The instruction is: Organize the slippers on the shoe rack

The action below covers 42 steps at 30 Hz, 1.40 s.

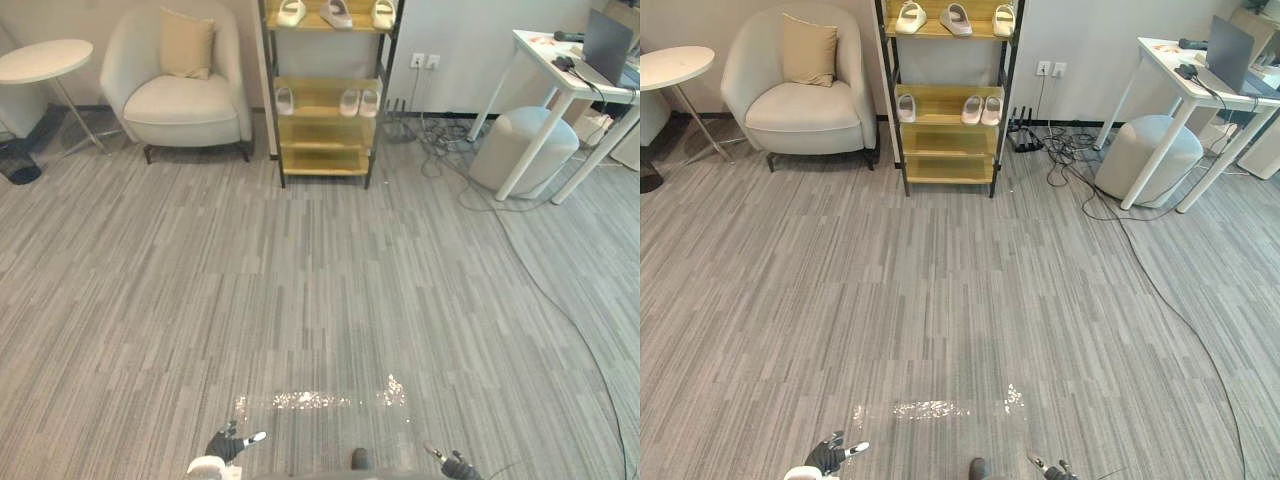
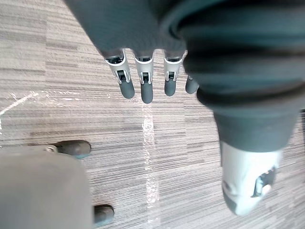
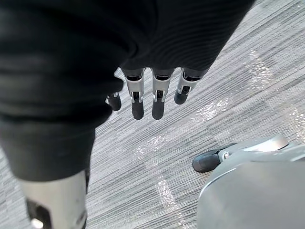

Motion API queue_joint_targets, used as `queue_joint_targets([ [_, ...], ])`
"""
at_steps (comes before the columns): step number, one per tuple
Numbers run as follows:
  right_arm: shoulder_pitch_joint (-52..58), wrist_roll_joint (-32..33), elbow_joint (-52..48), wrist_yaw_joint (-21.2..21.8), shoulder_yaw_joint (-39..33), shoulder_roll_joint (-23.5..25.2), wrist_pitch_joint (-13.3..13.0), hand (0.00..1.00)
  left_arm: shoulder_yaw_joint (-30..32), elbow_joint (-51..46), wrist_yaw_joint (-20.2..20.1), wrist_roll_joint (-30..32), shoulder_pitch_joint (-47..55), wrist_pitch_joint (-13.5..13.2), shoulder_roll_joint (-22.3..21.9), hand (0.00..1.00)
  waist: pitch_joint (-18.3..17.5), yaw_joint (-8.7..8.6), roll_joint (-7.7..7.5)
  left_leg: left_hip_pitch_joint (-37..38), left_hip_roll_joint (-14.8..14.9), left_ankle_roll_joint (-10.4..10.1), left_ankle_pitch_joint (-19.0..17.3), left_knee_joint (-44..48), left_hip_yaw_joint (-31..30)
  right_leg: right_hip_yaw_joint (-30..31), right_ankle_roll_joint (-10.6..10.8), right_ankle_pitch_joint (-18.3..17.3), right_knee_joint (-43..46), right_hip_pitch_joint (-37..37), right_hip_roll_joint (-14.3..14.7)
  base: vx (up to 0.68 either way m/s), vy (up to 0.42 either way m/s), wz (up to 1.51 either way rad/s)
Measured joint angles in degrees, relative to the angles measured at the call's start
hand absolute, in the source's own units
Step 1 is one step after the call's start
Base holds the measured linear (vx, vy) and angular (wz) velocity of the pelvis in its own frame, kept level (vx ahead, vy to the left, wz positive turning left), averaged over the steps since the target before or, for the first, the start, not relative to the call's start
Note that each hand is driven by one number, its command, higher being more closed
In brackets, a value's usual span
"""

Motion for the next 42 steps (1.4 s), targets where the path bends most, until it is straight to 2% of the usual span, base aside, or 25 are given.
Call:
queue_joint_targets([
  [12,-0.7,-2.3,-0.1,0.0,0.8,0.0,0.0,0.00,0.0,0.5,0.1,1.1,-1.7,0.0,-2.5,0.00,1.4,-0.29,-0.77,0.3,1.1,-1.0,-1.0,0.5,1.0,0.1,-0.4,-0.8,0.4,0.4,0.9,0.01,-0.006,-0.02],
  [14,-0.9,-2.3,-0.1,0.0,1.3,-0.3,0.0,0.00,0.2,0.2,0.2,1.1,-2.3,0.0,-2.5,0.00,2.1,-0.14,0.03,-2.2,2.6,-2.4,-4.8,7.2,2.1,0.0,-1.4,-3.1,2.4,-0.2,2.0,0.07,-0.032,-0.21],
  [15,-1.1,-2.3,-0.2,0.0,2.5,-0.4,0.0,0.00,0.3,0.0,0.3,1.1,-2.0,0.1,-2.2,0.00,2.5,-0.27,-0.18,-4.7,3.6,-4.3,-6.6,14.9,3.7,-0.1,-2.1,-4.9,4.6,-0.6,2.3,0.07,-0.023,-0.09],
  [16,-1.1,-2.3,-0.2,0.0,2.6,-0.3,0.0,0.00,0.3,-0.1,0.3,1.1,-2.2,0.1,-2.0,0.00,2.5,-0.38,-0.41,-6.0,3.8,-4.5,-6.7,18.2,4.2,-0.1,-2.4,-5.4,5.2,-0.8,2.3,0.06,-0.079,-0.16],
  [17,-1.1,-2.2,-0.3,0.0,2.7,-0.4,0.0,0.00,1.8,-1.9,0.3,1.1,-2.1,0.1,-2.4,0.00,3.2,-0.44,0.05,-11.8,5.8,-4.8,-6.3,33.2,6.7,0.7,-3.2,-7.8,8.9,-1.2,2.9,0.03,-0.076,-0.17],
  [18,-1.1,-2.2,-0.4,0.0,2.7,-0.5,0.0,0.00,2.3,-2.3,0.3,1.1,-2.1,0.1,-2.6,0.00,3.5,-0.41,0.40,-12.7,6.3,-5.1,-5.9,36.1,6.8,0.9,-3.5,-8.5,9.8,-1.1,3.2,0.08,-0.105,-0.37],
  [19,-1.1,-2.2,-0.6,-0.1,2.6,-1.2,-0.1,0.00,4.0,-2.7,0.9,1.0,-2.1,0.0,-3.4,0.00,4.3,-0.03,1.15,-15.7,8.4,-4.6,-3.0,45.2,7.9,2.5,-4.3,-10.9,12.2,-0.1,4.0,0.14,-0.069,-0.38],
  [20,-1.4,-2.2,-0.9,-0.2,2.6,-1.3,-0.1,0.00,4.5,-2.9,1.4,1.0,-2.2,0.0,-3.4,0.00,4.7,0.13,1.13,-18.9,9.0,-3.2,-2.8,51.0,8.5,3.5,-4.9,-12.1,12.9,0.9,3.7,0.23,-0.085,-0.44],
  [24,-1.7,-2.1,-0.7,-0.3,2.7,-1.9,0.0,0.00,4.4,-3.7,1.5,1.0,-2.4,-0.3,-3.8,0.00,5.2,0.19,1.59,-24.0,7.5,-2.4,-6.9,44.4,11.2,5.8,-5.7,-13.0,11.5,2.8,1.6,0.26,0.004,-0.32],
  [25,-2.0,-2.1,-0.7,-0.4,2.7,-1.9,0.0,0.00,4.3,-3.8,1.5,1.0,-2.8,-0.4,-3.8,0.00,5.2,0.50,1.51,-25.4,5.2,-2.6,-6.3,34.8,11.7,6.3,-5.0,-13.5,10.3,3.4,0.1,0.24,0.089,-0.21],
  [26,-2.1,-2.1,-0.7,-0.4,2.7,-1.9,0.0,0.00,4.3,-3.8,1.5,1.0,-2.8,-0.4,-3.9,0.00,5.2,0.51,1.51,-25.5,4.5,-2.5,-5.8,32.5,11.7,6.5,-4.9,-13.6,10.0,3.5,-0.1,0.40,0.159,-0.32],
  [27,-2.8,-2.1,-0.6,-0.4,2.7,-2.0,0.0,0.00,4.0,-3.9,1.5,0.8,-2.8,-0.4,-4.1,0.00,5.1,0.55,1.67,-25.3,2.5,-2.5,-2.1,21.4,10.9,7.3,-3.4,-13.6,8.6,3.9,-0.7,0.39,0.177,-0.46],
  [28,-2.9,-2.2,-0.5,-0.4,2.8,-2.2,0.0,0.00,3.9,-4.0,1.5,0.2,-2.7,-0.4,-4.4,0.00,4.8,1.18,2.11,-25.6,1.9,0.6,0.4,17.1,9.9,8.6,-2.5,-15.2,8.7,4.3,-0.3,0.32,0.147,-0.49],
  [29,-3.0,-2.2,-0.5,-0.4,2.9,-2.2,-0.1,0.00,3.9,-4.0,1.5,0.0,-2.7,-0.4,-4.4,0.00,4.8,1.36,2.14,-25.7,1.8,1.6,1.4,17.5,9.2,8.9,-2.2,-15.8,9.2,4.4,-0.2,0.57,0.198,-0.61],
  [30,-3.4,-2.3,-0.5,-0.4,2.9,-0.8,0.0,0.00,4.0,-4.5,1.5,-0.1,-2.9,-0.4,-3.4,0.00,3.8,2.17,-0.16,-26.0,0.3,2.6,0.6,20.7,9.6,9.9,-0.4,-19.7,14.8,3.2,-1.5,0.50,0.133,-0.43],
  [31,-3.4,-2.3,-0.5,-0.1,3.0,0.2,-0.1,0.00,3.9,-4.5,1.5,-0.1,-2.9,-0.3,-3.0,0.00,3.1,2.21,-1.33,-25.5,-0.1,2.9,-0.4,20.7,10.4,9.5,1.0,-20.5,21.1,0.2,-2.1,0.70,0.182,-0.47],
  [33,-3.7,-2.3,-0.6,0.1,2.9,1.0,-0.2,0.00,4.0,-4.0,1.5,-0.2,-2.9,-0.3,-2.6,0.00,3.0,2.41,-2.03,-23.7,-0.2,3.5,-1.5,20.7,11.3,9.6,2.5,-20.2,31.1,-3.7,-2.1,0.48,0.123,-0.16],
  [34,-4.1,-2.3,-0.8,0.1,2.9,1.2,-0.3,0.00,3.6,-3.4,1.5,-0.3,-3.1,-0.1,-2.3,0.00,3.4,1.93,-2.31,-20.2,-0.8,4.1,-4.0,20.6,11.1,9.0,10.3,-17.6,44.5,-8.0,-2.8,0.58,0.165,-0.02],
  [35,-4.1,-2.3,-1.6,0.2,3.0,1.2,-0.4,0.00,3.3,-3.1,1.5,-0.6,-2.9,0.1,-2.2,0.00,3.9,1.99,-2.11,-16.5,-0.9,4.3,-6.0,20.4,11.0,7.3,12.1,-17.0,55.1,-10.9,-3.6,0.58,0.161,0.02],
  [36,-4.1,-2.4,-2.1,0.2,3.1,1.3,-0.4,0.00,3.2,-2.9,1.5,-0.7,-2.9,0.1,-2.3,0.00,4.0,1.98,-1.91,-15.2,-0.9,4.3,-6.4,20.3,10.8,6.1,11.5,-17.2,57.8,-11.8,-4.0,0.56,0.128,0.07],
  [37,-4.2,-2.4,-2.9,0.4,3.9,1.2,-0.6,0.00,2.8,-2.4,1.5,-1.1,-2.8,0.1,-2.4,0.00,4.5,1.84,-1.17,-10.8,-1.0,4.6,-7.0,18.2,10.0,1.2,8.1,-18.4,63.1,-14.5,-5.7,0.53,0.092,0.17],
  [38,-5.0,-2.5,-3.2,0.6,4.6,1.2,-0.9,0.00,2.0,-2.4,1.5,-1.3,-2.9,0.1,-2.4,0.00,5.0,1.75,-0.45,-6.1,-0.4,4.6,-6.9,14.6,9.0,-3.1,4.7,-20.2,61.6,-16.3,-6.2,0.53,0.069,0.18],
  [39,-5.2,-2.5,-3.2,0.7,4.7,1.2,-0.9,0.00,2.0,-2.4,1.5,-1.4,-2.9,0.1,-2.5,0.00,5.1,1.74,-0.31,-5.3,-0.2,4.6,-6.9,14.0,8.8,-3.9,4.1,-20.6,60.7,-16.7,-6.1,0.50,0.018,0.26],
  [41,-6.3,-2.9,-3.4,1.2,5.0,0.6,-1.0,0.00,2.0,-2.5,1.5,-2.5,-3.2,0.0,-3.1,0.00,5.5,1.02,0.44,-0.7,1.7,4.6,-6.9,11.3,7.6,-5.7,1.8,-20.9,44.7,-21.3,-4.1,0.53,-0.053,0.35],
  [42,-6.4,-2.9,-3.5,1.2,5.0,0.5,-1.0,0.00,2.0,-2.5,1.5,-2.5,-3.3,0.0,-3.1,0.00,5.6,0.92,0.54,-0.4,1.9,4.6,-6.9,11.2,7.5,-5.4,1.5,-20.5,42.9,-21.7,-3.8,0.50,-0.093,0.42],
])
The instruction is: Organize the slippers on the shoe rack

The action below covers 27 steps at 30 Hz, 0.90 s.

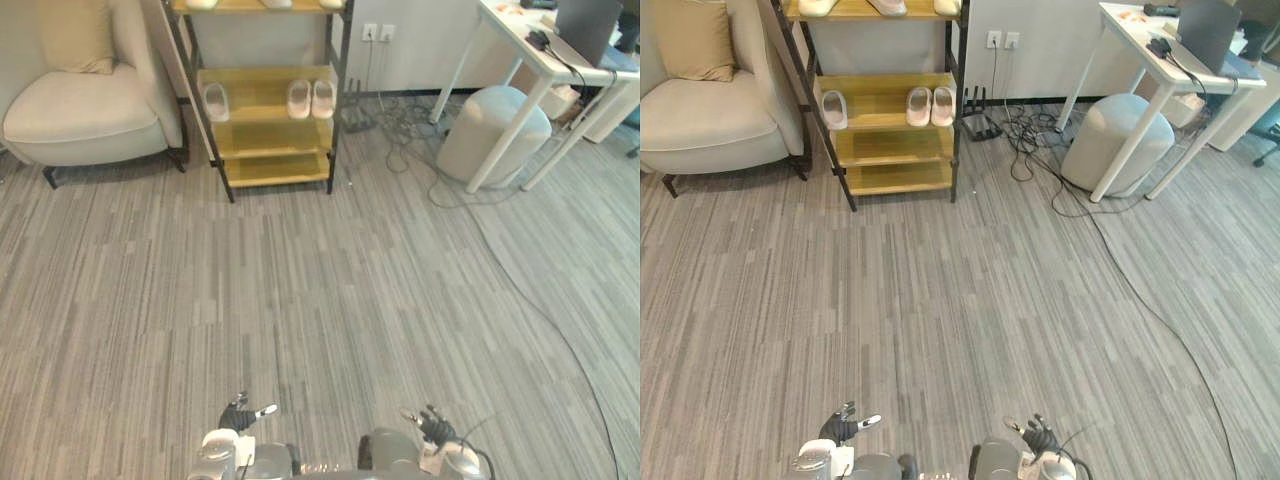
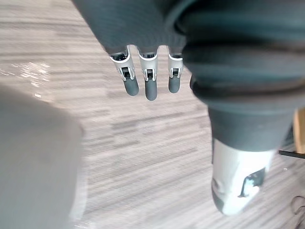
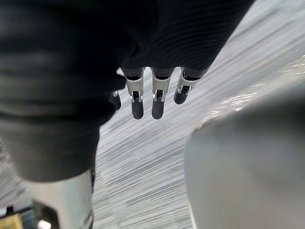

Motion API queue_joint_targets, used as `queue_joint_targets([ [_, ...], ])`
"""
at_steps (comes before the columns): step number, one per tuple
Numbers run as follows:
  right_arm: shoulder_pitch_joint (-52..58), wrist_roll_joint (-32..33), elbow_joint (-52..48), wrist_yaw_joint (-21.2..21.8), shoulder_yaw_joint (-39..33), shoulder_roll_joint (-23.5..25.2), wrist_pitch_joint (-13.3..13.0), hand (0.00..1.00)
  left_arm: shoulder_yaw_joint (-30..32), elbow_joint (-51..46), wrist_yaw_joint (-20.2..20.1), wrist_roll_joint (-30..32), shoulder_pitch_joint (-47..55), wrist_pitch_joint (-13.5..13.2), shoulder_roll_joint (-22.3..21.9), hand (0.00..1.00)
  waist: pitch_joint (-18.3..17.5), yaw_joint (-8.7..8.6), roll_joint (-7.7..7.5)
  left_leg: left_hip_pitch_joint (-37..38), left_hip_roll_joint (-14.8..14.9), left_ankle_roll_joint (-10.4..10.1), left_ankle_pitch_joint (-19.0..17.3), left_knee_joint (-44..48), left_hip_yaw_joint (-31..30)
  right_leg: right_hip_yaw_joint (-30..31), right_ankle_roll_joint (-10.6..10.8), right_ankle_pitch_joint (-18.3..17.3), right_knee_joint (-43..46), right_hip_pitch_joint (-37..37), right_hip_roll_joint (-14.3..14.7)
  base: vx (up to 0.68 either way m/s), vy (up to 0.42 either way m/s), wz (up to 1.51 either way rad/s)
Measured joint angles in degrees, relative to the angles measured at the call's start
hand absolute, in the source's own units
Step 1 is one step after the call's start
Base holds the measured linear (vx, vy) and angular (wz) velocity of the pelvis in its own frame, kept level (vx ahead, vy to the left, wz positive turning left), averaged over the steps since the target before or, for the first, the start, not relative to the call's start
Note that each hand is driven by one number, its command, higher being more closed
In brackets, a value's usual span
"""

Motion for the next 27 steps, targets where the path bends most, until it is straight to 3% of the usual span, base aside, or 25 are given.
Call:
queue_joint_targets([
  [1,-0.2,0.1,-1.0,0.0,0.0,-0.2,0.0,0.00,0.0,0.0,0.0,-0.3,0.2,0.0,-0.2,0.00,0.1,-0.77,0.36,1.1,0.8,-0.4,-0.2,-0.8,-1.4,2.9,-0.3,4.0,-11.1,-2.0,2.0,0.52,-0.148,0.56],
  [2,0.3,0.0,-1.1,0.0,0.2,-0.5,0.0,0.00,0.1,0.1,0.0,-0.3,0.7,0.0,-0.2,0.00,0.0,-0.99,0.01,2.3,0.8,-2.9,-1.3,-0.6,-2.4,5.8,-0.6,12.9,-21.4,-1.9,2.6,0.52,-0.148,0.59],
  [3,0.5,0.1,-1.0,0.0,0.1,-0.4,0.0,0.00,0.1,0.0,0.0,-0.3,0.9,0.0,-0.2,0.00,-0.1,-0.93,-0.17,2.8,0.9,-3.6,-1.7,-0.4,-2.8,6.2,-0.9,15.1,-22.3,-1.9,2.6,0.54,-0.218,0.76],
  [4,1.3,0.4,-0.7,0.0,0.0,-0.4,0.0,0.00,0.9,0.1,0.0,-0.2,1.7,-0.2,0.2,0.00,-1.1,-1.19,-2.00,4.6,0.4,-6.6,-4.2,1.3,-4.6,7.5,-2.0,21.0,-21.4,-1.8,2.0,0.56,-0.263,0.65],
  [5,0.5,0.3,-0.9,-0.1,-0.3,-1.2,0.0,0.00,3.1,0.1,0.5,-0.3,1.6,-0.2,-1.9,0.00,-1.1,-1.00,1.48,3.4,3.6,-7.7,-4.2,6.4,-6.1,4.6,-3.4,18.9,-17.9,-1.3,3.8,0.56,-0.263,0.67],
  [6,0.6,0.3,-1.0,-0.1,-0.5,-1.1,-0.1,0.00,3.7,0.0,0.5,-0.3,1.6,-0.2,-2.3,0.00,-1.3,-1.06,1.58,2.3,3.9,-8.3,-3.9,8.9,-6.3,4.0,-3.5,17.8,-18.0,-0.8,3.9,0.64,-0.285,0.45],
  [7,0.7,0.5,-1.3,-0.1,-0.7,-0.9,0.0,0.00,6.3,-0.3,0.6,-0.3,1.6,-0.2,-3.8,0.00,-0.9,-1.05,3.00,-2.0,5.8,-8.5,-1.9,20.0,-6.3,2.3,-4.4,15.0,-18.7,1.6,4.7,0.40,-0.188,0.37],
  [8,0.8,0.6,-1.6,-0.1,-0.6,-0.9,0.0,0.00,7.2,-0.5,0.5,-0.3,1.5,-0.2,-4.3,0.00,-0.6,-1.18,3.57,-4.3,6.8,-8.3,-0.2,24.8,-6.0,2.0,-4.8,14.4,-19.2,2.8,5.3,0.57,-0.261,0.38],
  [9,1.0,0.6,-2.7,-0.2,-0.3,-1.0,0.1,0.00,9.2,-1.8,0.5,-0.5,1.6,-0.1,-4.8,0.00,0.3,-0.73,3.85,-9.7,10.0,-7.7,3.1,36.9,-4.4,1.2,-6.0,13.1,-21.1,6.7,6.4,0.44,-0.187,0.26],
  [10,1.6,0.7,-3.2,-0.6,-0.3,-0.6,0.2,0.00,9.4,-3.0,0.6,-0.8,1.6,-0.1,-4.5,0.00,0.6,-0.53,3.85,-12.5,12.3,-8.4,2.1,43.8,-1.5,1.0,-6.7,11.8,-23.0,11.2,6.8,0.43,-0.174,0.20],
  [12,2.4,0.8,-3.4,-1.2,-0.1,0.0,0.2,0.00,9.1,-4.2,0.6,-1.2,1.6,-0.3,-4.3,0.00,1.3,-0.17,2.32,-16.0,12.7,-8.5,0.0,45.0,1.7,0.6,-7.0,10.8,-26.1,17.0,6.7,0.38,-0.145,0.13],
  [14,2.2,1.0,-3.1,-1.3,-0.1,0.1,0.3,0.00,8.9,-4.7,0.6,-2.1,1.3,-0.7,-4.2,0.00,1.3,0.11,2.26,-19.9,11.5,-7.7,-1.6,39.4,4.3,0.7,-6.8,10.7,-30.0,21.1,6.5,0.39,-0.066,0.02],
  [15,1.2,1.5,-1.9,-1.3,-0.1,0.0,0.3,0.00,7.9,-4.7,0.6,-3.1,0.9,-1.2,-4.2,0.00,1.3,0.73,2.15,-22.6,7.5,-7.2,-1.3,24.9,6.4,1.0,-5.9,10.6,-33.1,23.8,5.3,0.42,0.038,-0.07],
  [16,0.8,1.7,-0.9,-1.3,-0.1,-0.1,0.4,0.00,7.6,-4.5,0.5,-3.1,0.6,-1.3,-4.2,0.00,1.2,0.99,2.16,-23.2,5.3,-6.7,1.0,16.2,6.9,1.2,-5.4,10.2,-34.2,24.8,4.7,0.34,0.046,-0.09],
  [17,0.8,1.7,-0.7,-1.3,-0.1,-0.2,0.4,0.00,7.3,-4.5,0.5,-3.1,0.6,-1.3,-4.2,0.00,1.2,1.14,2.22,-23.5,4.7,-6.7,1.9,13.6,6.9,1.3,-5.1,10.0,-34.5,25.1,4.6,0.29,0.099,-0.09],
  [18,0.7,1.7,-0.3,-1.3,-0.1,-0.4,0.6,0.00,6.7,-4.5,0.5,-3.1,0.6,-1.3,-4.2,0.00,1.0,1.75,2.51,-24.0,3.3,-6.0,6.3,6.0,6.4,1.7,-4.3,9.5,-35.7,25.9,4.5,0.40,0.152,-0.40],
  [19,0.1,1.7,1.0,-1.4,0.5,-0.5,0.8,0.00,6.7,-4.2,0.6,-3.1,1.2,-1.3,-3.9,0.00,0.4,3.17,2.16,-23.2,1.7,-4.5,13.5,3.7,5.1,3.7,-2.4,7.7,-35.8,27.5,4.1,0.64,0.218,-0.41],
  [20,0.2,1.7,1.2,-1.4,0.6,-0.3,0.8,0.00,6.7,-3.6,0.5,-3.1,1.3,-1.2,-3.4,0.00,0.1,2.98,1.87,-23.5,1.2,-2.1,14.5,5.0,4.5,4.0,-1.6,6.4,-35.1,27.7,3.7,0.49,0.157,-0.36],
  [21,0.1,1.7,1.4,-1.4,0.6,0.1,0.8,0.00,6.7,-3.3,0.5,-3.1,1.2,-1.2,-2.8,0.00,-0.2,2.92,1.52,-24.0,0.7,-1.2,13.1,6.7,4.7,4.2,-1.1,5.3,-34.0,27.5,2.9,0.51,0.141,-0.02],
  [22,0.2,1.4,1.3,-1.2,0.5,0.6,0.8,0.00,6.7,-2.1,0.5,-3.2,1.2,-1.1,-1.8,0.00,-0.3,2.55,0.33,-23.6,0.2,-0.6,9.1,9.8,5.3,4.8,1.8,3.3,-25.6,25.0,1.5,0.37,0.105,0.01],
  [23,0.2,1.3,1.4,-1.2,0.4,0.6,0.8,0.00,6.6,-1.9,0.5,-3.2,1.2,-1.1,-1.7,0.00,-0.3,2.56,0.24,-23.1,0.1,-0.6,8.2,10.2,5.3,5.2,2.5,2.9,-21.7,23.6,1.3,0.56,0.180,0.00],
  [25,1.1,0.6,1.3,-1.1,0.1,0.9,0.8,0.00,3.9,-0.6,0.3,-3.1,0.7,-0.7,0.2,0.00,-0.4,1.70,-2.05,-16.5,-3.0,0.0,4.4,8.3,4.5,6.4,7.1,4.6,6.5,13.9,-2.0,0.58,0.207,0.28],
  [27,1.8,0.7,1.0,-0.9,-0.1,1.1,0.7,0.00,3.5,0.2,0.2,-3.1,0.7,-0.1,0.5,0.00,-0.3,1.28,-2.15,-12.8,-3.8,0.0,2.8,7.6,3.6,5.9,6.2,4.1,15.2,10.9,-2.7,0.45,0.104,0.34],
])
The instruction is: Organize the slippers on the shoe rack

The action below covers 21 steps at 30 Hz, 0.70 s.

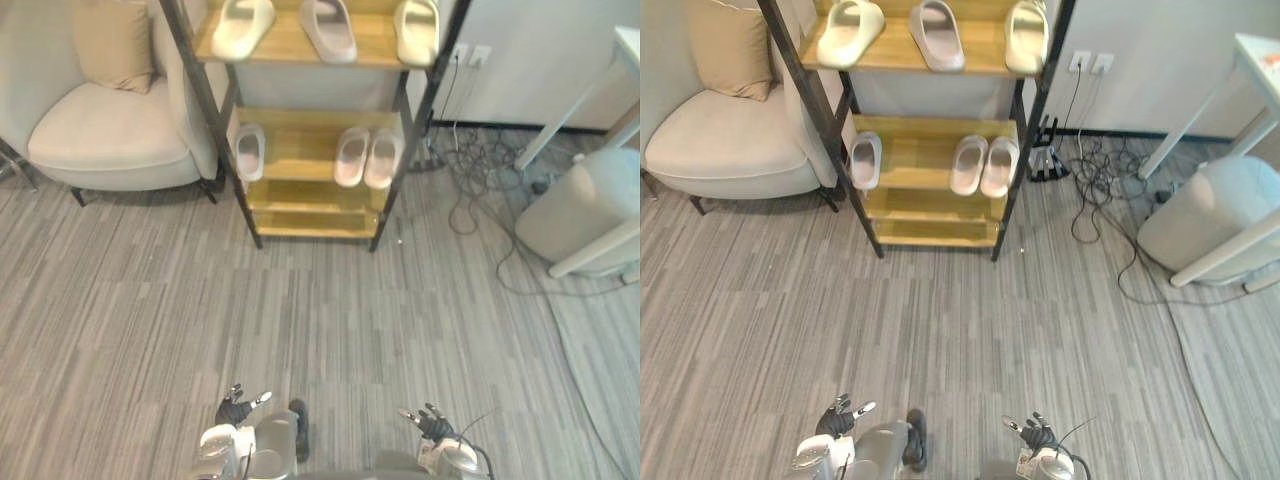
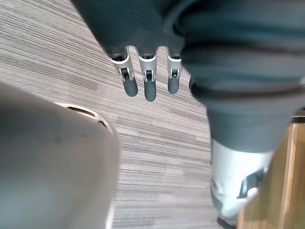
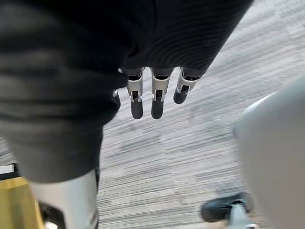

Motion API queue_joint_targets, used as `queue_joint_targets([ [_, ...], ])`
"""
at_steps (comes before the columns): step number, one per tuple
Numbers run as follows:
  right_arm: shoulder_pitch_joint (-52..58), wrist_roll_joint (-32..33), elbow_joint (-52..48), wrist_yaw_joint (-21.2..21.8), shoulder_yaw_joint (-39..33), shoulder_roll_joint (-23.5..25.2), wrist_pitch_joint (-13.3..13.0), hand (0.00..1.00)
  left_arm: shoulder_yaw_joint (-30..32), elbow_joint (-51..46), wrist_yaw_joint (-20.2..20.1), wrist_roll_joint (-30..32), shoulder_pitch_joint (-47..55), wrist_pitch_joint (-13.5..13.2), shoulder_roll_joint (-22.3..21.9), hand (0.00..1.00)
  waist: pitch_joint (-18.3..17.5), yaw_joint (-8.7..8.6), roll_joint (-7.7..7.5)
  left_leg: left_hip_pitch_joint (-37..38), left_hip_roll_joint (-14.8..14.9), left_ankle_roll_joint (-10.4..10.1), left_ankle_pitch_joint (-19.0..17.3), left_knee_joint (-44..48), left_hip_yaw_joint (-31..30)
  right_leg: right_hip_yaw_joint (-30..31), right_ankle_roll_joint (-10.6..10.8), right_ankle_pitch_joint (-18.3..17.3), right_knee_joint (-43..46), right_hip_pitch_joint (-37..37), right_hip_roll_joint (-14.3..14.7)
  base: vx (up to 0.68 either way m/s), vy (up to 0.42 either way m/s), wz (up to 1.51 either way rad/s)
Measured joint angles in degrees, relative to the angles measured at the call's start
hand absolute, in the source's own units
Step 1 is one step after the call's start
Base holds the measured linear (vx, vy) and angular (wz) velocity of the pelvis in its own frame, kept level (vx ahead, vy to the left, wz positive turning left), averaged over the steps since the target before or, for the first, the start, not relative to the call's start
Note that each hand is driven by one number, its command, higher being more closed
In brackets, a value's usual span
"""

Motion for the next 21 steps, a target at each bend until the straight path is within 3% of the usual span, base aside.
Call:
queue_joint_targets([
  [1,0.0,0.2,-0.3,0.1,0.0,-0.1,-0.3,0.00,-0.1,0.2,0.1,0.0,-0.1,0.1,0.2,0.00,0.1,-0.24,-0.41,5.1,-0.6,0.3,-0.7,-2.7,-0.7,-2.2,-2.6,-1.5,3.0,-2.7,-0.4,0.52,0.055,0.40],
  [2,0.0,0.6,-0.4,0.4,0.0,0.0,-0.5,0.00,-0.7,0.3,0.2,-0.1,-0.1,0.1,0.1,0.00,0.1,-0.68,-0.33,9.0,-0.4,0.5,-0.8,-5.5,-2.0,-5.5,-4.9,-2.8,0.1,-4.9,-0.2,0.63,0.029,0.56],
  [4,-0.5,1.1,-0.6,0.6,-0.1,-0.1,-0.9,0.00,-1.2,0.2,0.1,-0.1,-0.2,0.1,-0.4,0.00,0.3,-1.62,0.17,11.7,0.6,0.5,-0.8,-7.8,-3.5,-8.4,-6.6,-3.6,-7.0,-6.8,1.0,0.52,-0.028,0.47],
  [6,-1.3,1.9,-1.0,1.0,-0.5,-0.2,-0.9,0.00,-1.3,-0.1,0.0,-0.1,-0.6,0.1,-1.3,0.00,0.8,-2.15,1.12,14.9,2.6,0.4,-0.8,-10.7,-4.0,-9.7,-7.7,-1.1,-22.5,-9.8,3.7,0.52,-0.078,0.37],
  [7,-1.3,2.6,-1.5,0.9,-0.5,-0.3,-0.9,0.00,-1.3,-0.1,-0.3,-0.1,-0.4,0.1,-1.5,0.00,0.9,-2.40,1.36,16.5,3.5,-1.1,-1.6,-11.7,-4.5,-9.8,-8.2,5.0,-34.0,-11.0,5.3,0.43,-0.083,0.30],
  [9,-0.9,2.7,-1.7,0.9,-0.5,-0.2,-0.8,0.00,-1.3,-0.1,-0.5,-0.1,0.1,0.0,-1.2,0.00,0.6,-2.41,0.44,18.7,3.4,-4.4,-3.7,-11.8,-4.7,-9.0,-8.4,13.4,-44.3,-10.9,5.7,0.57,-0.175,0.36],
  [10,-0.3,3.1,-1.7,1.0,-0.8,0.0,-0.7,0.00,-1.2,0.2,-0.6,0.0,0.6,0.1,-0.9,0.00,0.3,-2.68,-0.08,21.9,3.4,-6.7,-5.4,-11.9,-5.4,-7.6,-12.5,23.2,-43.7,-10.1,5.5,0.70,-0.257,0.25],
  [11,-0.8,3.2,-1.7,0.9,-1.3,-0.5,-0.7,0.00,-1.0,0.7,-0.6,0.0,0.4,0.1,-1.4,0.00,0.1,-2.57,1.70,22.8,5.1,-6.8,-5.4,-11.8,-5.7,-8.6,-12.7,21.8,-41.5,-9.9,6.8,0.81,-0.320,0.34],
  [12,-0.8,3.2,-1.8,1.1,-2.6,-0.8,-0.8,0.00,-1.0,1.1,-0.8,0.3,0.3,0.1,-3.0,0.00,-0.6,-2.90,4.23,21.6,7.3,-7.6,-4.9,-8.3,-6.5,-10.2,-13.5,18.5,-40.5,-9.1,8.0,0.69,-0.242,0.25],
  [13,-0.7,3.3,-1.8,1.1,-3.0,-1.3,-0.7,0.00,0.5,1.1,-0.8,0.6,0.3,0.1,-4.5,0.00,-0.5,-3.02,5.64,19.6,8.8,-8.8,-4.1,-2.3,-6.3,-11.0,-14.3,16.8,-41.0,-7.0,9.1,0.57,-0.202,0.34],
  [14,-0.7,3.3,-1.8,1.0,-3.1,-1.3,-0.7,0.00,0.9,1.1,-0.8,0.7,0.3,0.1,-4.8,0.00,-0.5,-3.02,5.76,19.1,9.0,-9.3,-3.9,-0.6,-6.3,-11.1,-14.4,16.4,-41.1,-6.5,9.3,0.42,-0.138,0.24],
  [15,-0.3,3.3,-2.0,1.0,-3.2,-1.4,-0.6,0.00,2.7,0.4,-0.9,0.7,0.2,0.1,-5.1,0.00,-0.4,-2.94,5.94,15.7,10.3,-11.8,-1.8,9.2,-6.4,-11.3,-14.8,15.1,-42.2,-3.8,9.9,0.38,-0.117,0.14],
  [16,0.4,3.3,-2.6,1.0,-2.5,-1.2,-0.6,0.00,3.6,-0.7,-0.9,0.7,0.4,0.1,-5.4,0.00,-0.3,-2.59,5.87,11.1,12.5,-12.0,0.0,22.0,-6.1,-11.1,-15.1,13.8,-44.0,0.2,10.6,0.46,-0.142,0.14],
  [18,1.1,3.3,-2.9,0.9,-2.3,-1.0,-0.6,0.00,3.4,-2.3,-0.9,0.6,0.3,0.0,-5.9,0.00,-0.1,-2.25,5.53,6.4,14.8,-10.9,-2.8,31.2,-3.5,-11.0,-15.2,12.5,-46.2,5.2,11.1,0.44,-0.092,-0.04],
  [19,1.1,3.4,-2.9,0.9,-2.3,-0.7,-0.6,0.00,3.2,-2.9,-0.8,0.5,0.3,-0.1,-6.0,0.00,0.1,-1.91,4.85,3.2,15.3,-9.4,-4.7,30.6,-1.6,-10.0,-14.9,12.0,-48.0,8.3,11.1,0.34,-0.041,-0.14],
  [21,0.7,3.4,-2.8,0.9,-2.3,-0.7,-0.6,0.00,2.7,-3.5,-0.9,0.5,0.3,-0.2,-6.0,0.00,0.0,-1.77,4.95,1.3,14.8,-8.9,-6.0,25.7,-1.4,-8.8,-14.6,11.9,-49.2,9.7,11.0,0.23,0.079,-0.45],
])
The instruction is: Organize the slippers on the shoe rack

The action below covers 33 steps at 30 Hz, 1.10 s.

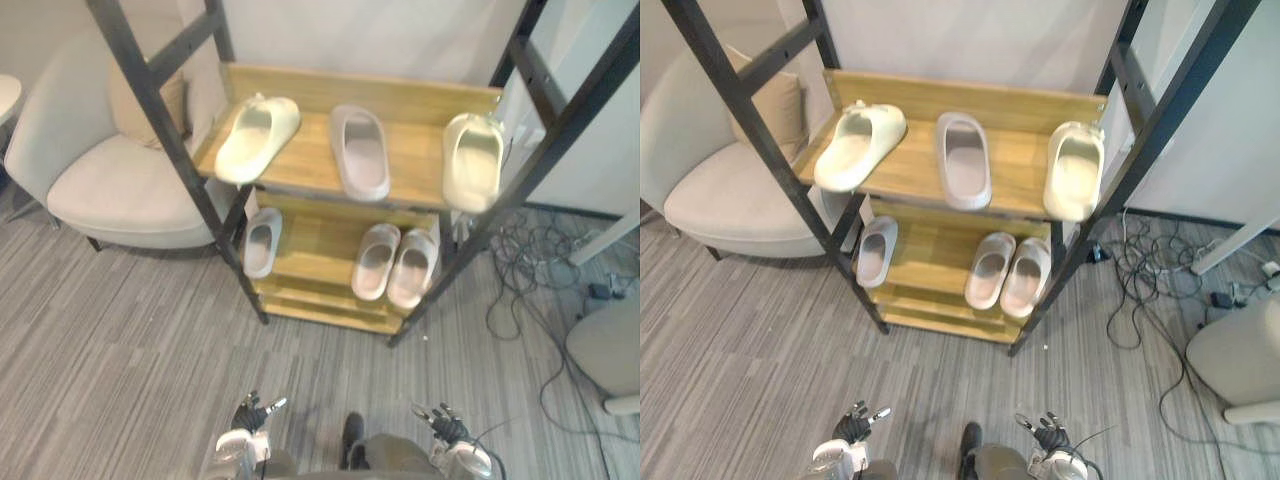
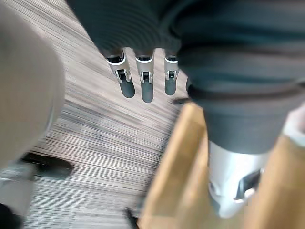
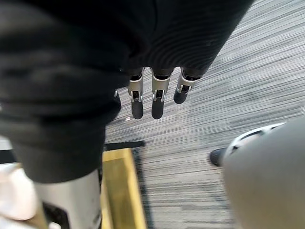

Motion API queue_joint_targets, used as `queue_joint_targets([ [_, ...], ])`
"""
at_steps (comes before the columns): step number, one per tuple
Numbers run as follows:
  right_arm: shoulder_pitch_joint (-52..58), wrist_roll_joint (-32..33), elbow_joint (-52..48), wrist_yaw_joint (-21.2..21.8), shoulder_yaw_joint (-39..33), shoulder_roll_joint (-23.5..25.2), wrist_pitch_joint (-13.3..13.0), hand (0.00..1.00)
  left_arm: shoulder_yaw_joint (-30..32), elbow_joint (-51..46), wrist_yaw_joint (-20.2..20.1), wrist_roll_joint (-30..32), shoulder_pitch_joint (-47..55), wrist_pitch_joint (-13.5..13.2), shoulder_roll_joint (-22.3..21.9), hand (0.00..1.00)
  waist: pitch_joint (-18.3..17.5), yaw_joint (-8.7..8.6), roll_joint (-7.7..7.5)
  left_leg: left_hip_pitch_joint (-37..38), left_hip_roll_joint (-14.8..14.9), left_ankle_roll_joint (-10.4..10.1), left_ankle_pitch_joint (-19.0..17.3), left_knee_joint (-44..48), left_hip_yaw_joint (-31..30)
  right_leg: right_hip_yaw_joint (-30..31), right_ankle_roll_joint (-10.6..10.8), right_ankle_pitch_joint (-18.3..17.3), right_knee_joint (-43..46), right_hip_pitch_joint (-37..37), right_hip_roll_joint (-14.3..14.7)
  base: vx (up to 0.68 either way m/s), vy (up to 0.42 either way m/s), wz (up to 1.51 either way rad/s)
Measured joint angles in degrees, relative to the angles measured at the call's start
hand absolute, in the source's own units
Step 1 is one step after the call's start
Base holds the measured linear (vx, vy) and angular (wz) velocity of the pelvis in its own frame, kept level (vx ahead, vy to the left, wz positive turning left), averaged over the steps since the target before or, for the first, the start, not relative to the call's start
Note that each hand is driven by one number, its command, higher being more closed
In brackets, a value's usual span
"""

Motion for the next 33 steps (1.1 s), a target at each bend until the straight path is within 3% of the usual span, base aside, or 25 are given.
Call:
queue_joint_targets([
  [1,-0.6,0.0,0.1,0.0,0.1,0.1,-0.1,0.00,0.0,0.0,0.1,-0.2,-0.2,-0.1,0.1,0.00,0.0,0.33,-0.04,-2.3,-1.9,0.5,-0.6,-11.0,-1.6,2.5,1.1,-0.7,-0.4,1.2,-0.7,0.27,0.158,-0.74],
  [3,-0.6,0.0,0.8,-0.1,0.1,0.0,0.0,0.00,-0.8,0.1,0.1,-0.4,-0.6,-0.1,0.4,0.00,0.0,0.42,-0.15,-2.4,-4.4,0.5,0.6,-20.4,-5.1,4.1,2.2,-0.8,-0.6,1.9,-1.7,0.22,0.179,-0.71],
  [4,0.1,0.0,1.1,-0.2,1.0,-1.0,0.0,0.00,-2.2,0.6,0.1,-0.5,-0.3,-0.2,0.5,0.00,-0.6,0.98,0.62,-1.8,-5.6,0.6,8.6,-26.1,-7.0,6.9,4.0,-1.7,-0.6,1.9,-1.6,0.22,0.205,-0.72],
  [6,0.3,-0.2,1.1,-0.3,1.6,-0.7,0.0,0.00,-2.6,1.7,0.2,-0.5,-0.6,-0.1,1.4,0.00,-1.3,0.97,-0.17,-0.1,-6.6,0.8,8.5,-27.8,-5.7,7.9,5.2,-1.9,-0.9,2.7,-2.8,0.26,0.180,-0.45],
  [7,1.4,-0.2,1.2,-0.4,1.7,0.4,0.0,0.00,-3.2,3.0,0.2,-0.4,-0.9,-0.1,2.7,0.00,-1.8,0.15,-2.29,1.1,-8.1,1.3,8.7,-29.7,-4.7,8.2,6.2,-2.5,-0.8,3.0,-4.6,0.32,0.175,-0.11],
  [10,1.7,-1.3,1.3,-0.5,1.8,1.3,0.0,0.00,-4.6,4.0,0.1,-0.3,-1.1,0.0,3.9,0.00,-2.5,0.08,-3.94,3.6,-10.4,1.9,9.1,-32.8,-4.3,8.2,7.5,-3.4,-1.0,4.0,-6.6,0.22,0.130,0.01],
  [21,1.6,-3.6,1.7,-1.6,2.0,1.0,-0.1,0.00,-7.3,5.9,0.2,1.5,0.1,0.3,5.7,0.00,-3.2,0.07,-3.27,8.5,-10.8,2.8,9.7,-38.2,-2.6,9.3,8.1,-3.8,-0.6,4.9,-7.1,0.05,0.033,-0.09],
  [24,3.9,-4.2,-4.8,-2.5,4.5,0.9,0.2,0.00,-7.3,5.9,0.3,2.0,0.7,0.3,5.7,0.00,-3.4,0.07,-3.08,9.6,-10.9,3.2,10.6,-40.4,-1.3,10.9,8.1,-3.8,-0.5,4.2,-7.1,-0.06,-0.006,-0.26],
  [28,10.7,-7.3,-23.8,-3.8,6.5,0.6,0.1,0.00,-8.4,5.5,0.6,2.4,1.1,0.3,5.9,0.00,-3.5,-0.50,-3.17,9.8,-11.4,3.6,12.0,-42.1,-0.1,12.4,8.1,-3.8,0.2,2.7,-7.2,-0.07,-0.001,-0.17],
  [33,18.5,-10.4,-46.2,-4.2,6.3,1.1,-0.1,0.00,-9.0,4.3,0.6,2.6,2.2,0.1,6.8,0.00,-4.5,-1.20,-4.69,9.9,-11.7,4.0,13.0,-43.3,0.6,13.9,8.4,-3.2,0.3,1.6,-7.3,-0.06,0.005,-0.10],
])
